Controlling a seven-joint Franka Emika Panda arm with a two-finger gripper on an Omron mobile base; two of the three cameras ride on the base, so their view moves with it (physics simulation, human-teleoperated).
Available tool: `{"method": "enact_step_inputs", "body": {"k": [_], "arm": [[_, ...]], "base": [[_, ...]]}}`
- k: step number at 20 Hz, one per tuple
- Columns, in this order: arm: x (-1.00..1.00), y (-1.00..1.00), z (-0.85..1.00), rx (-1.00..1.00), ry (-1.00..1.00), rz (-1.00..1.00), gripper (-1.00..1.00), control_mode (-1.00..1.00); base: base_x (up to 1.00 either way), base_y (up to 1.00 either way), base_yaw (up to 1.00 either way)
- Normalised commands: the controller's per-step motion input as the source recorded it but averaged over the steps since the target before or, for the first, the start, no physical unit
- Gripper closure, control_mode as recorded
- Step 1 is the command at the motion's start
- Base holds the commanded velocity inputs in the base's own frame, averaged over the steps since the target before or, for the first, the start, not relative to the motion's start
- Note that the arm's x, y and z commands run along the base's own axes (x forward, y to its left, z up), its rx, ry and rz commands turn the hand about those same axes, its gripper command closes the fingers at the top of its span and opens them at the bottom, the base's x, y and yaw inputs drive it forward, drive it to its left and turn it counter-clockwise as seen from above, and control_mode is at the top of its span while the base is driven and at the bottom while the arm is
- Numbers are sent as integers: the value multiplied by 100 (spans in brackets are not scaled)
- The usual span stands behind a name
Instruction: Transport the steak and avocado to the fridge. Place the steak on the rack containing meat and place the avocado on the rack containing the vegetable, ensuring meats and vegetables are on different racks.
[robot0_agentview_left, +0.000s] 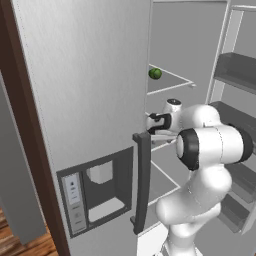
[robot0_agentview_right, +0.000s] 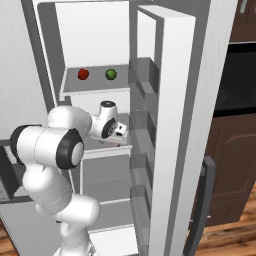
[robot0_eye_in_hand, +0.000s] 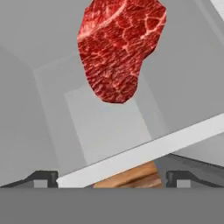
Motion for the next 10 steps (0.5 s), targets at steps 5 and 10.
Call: {"method": "enact_step_inputs", "body": {"k": [5,10], "arm": [[-91,4,78,0,5,-10,-100,-100],[-82,4,99,0,19,-9,-100,-100]], "base": [[0,0,0],[0,0,0]]}}
